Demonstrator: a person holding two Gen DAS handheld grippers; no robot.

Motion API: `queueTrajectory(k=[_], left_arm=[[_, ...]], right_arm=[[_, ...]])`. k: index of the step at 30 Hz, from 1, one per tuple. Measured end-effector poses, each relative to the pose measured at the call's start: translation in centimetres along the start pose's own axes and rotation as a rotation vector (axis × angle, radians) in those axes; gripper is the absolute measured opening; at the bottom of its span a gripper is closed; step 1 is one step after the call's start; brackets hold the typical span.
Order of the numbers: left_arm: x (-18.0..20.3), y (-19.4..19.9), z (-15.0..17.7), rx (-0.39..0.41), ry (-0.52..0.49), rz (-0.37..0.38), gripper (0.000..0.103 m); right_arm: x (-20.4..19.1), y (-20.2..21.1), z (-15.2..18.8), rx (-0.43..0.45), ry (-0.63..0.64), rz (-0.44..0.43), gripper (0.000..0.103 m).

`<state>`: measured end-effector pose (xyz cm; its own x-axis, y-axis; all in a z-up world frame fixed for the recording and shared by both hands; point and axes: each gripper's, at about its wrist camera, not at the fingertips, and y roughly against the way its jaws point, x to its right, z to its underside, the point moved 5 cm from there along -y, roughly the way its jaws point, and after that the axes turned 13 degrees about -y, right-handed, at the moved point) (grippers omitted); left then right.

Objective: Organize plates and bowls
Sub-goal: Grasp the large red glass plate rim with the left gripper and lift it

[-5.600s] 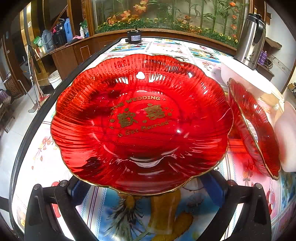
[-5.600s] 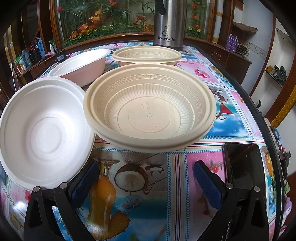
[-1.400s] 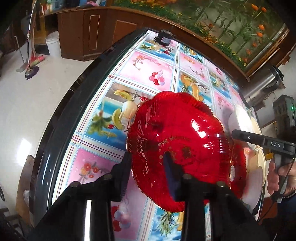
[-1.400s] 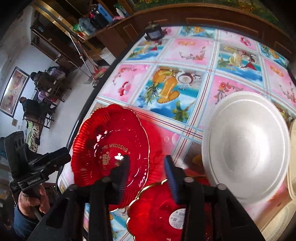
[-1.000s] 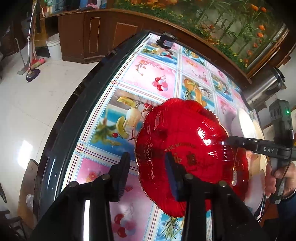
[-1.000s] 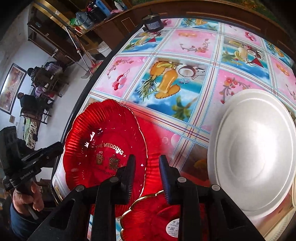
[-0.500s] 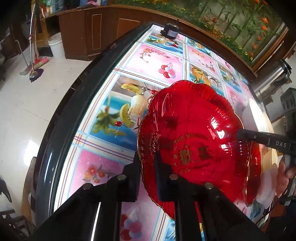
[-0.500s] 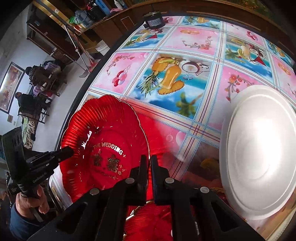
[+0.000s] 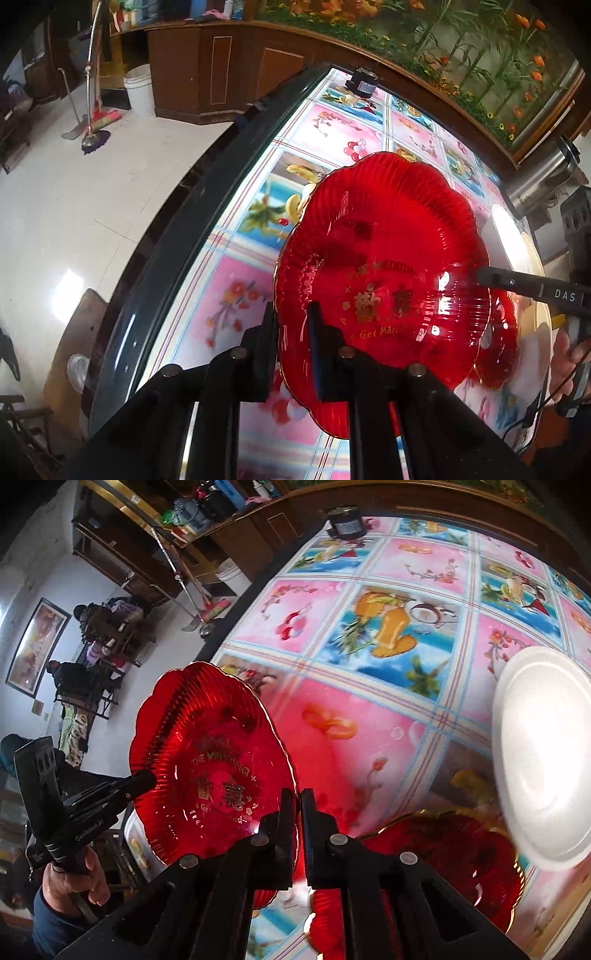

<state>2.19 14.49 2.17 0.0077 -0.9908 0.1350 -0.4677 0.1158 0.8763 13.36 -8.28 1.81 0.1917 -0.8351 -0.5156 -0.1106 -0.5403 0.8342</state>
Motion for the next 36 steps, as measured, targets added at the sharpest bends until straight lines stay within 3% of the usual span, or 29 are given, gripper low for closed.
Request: queueTrajectory(k=[5, 15, 21, 33, 36], left_arm=[[0.1, 1.6, 2.4, -0.003, 0.017, -0.007, 0.013], [2.3, 3.0, 8.1, -0.052, 0.016, -0.014, 0.015], [3.1, 3.4, 9.7, -0.06, 0.027, -0.02, 0.015], [4.1, 3.2, 10.2, -0.049, 0.036, -0.029, 0.015], [4.1, 3.5, 10.4, -0.04, 0.044, -0.031, 0.023]], right_arm=[[-0.8, 0.7, 2.1, -0.019, 0.0, -0.026, 0.005], [0.5, 1.4, 9.9, -0.11, -0.02, -0.039, 0.006], [1.4, 1.5, 13.2, -0.141, -0.024, -0.047, 0.007], [2.6, 1.4, 13.9, -0.129, -0.019, -0.028, 0.008], [2.6, 1.5, 14.1, -0.125, -0.012, -0.028, 0.011]])
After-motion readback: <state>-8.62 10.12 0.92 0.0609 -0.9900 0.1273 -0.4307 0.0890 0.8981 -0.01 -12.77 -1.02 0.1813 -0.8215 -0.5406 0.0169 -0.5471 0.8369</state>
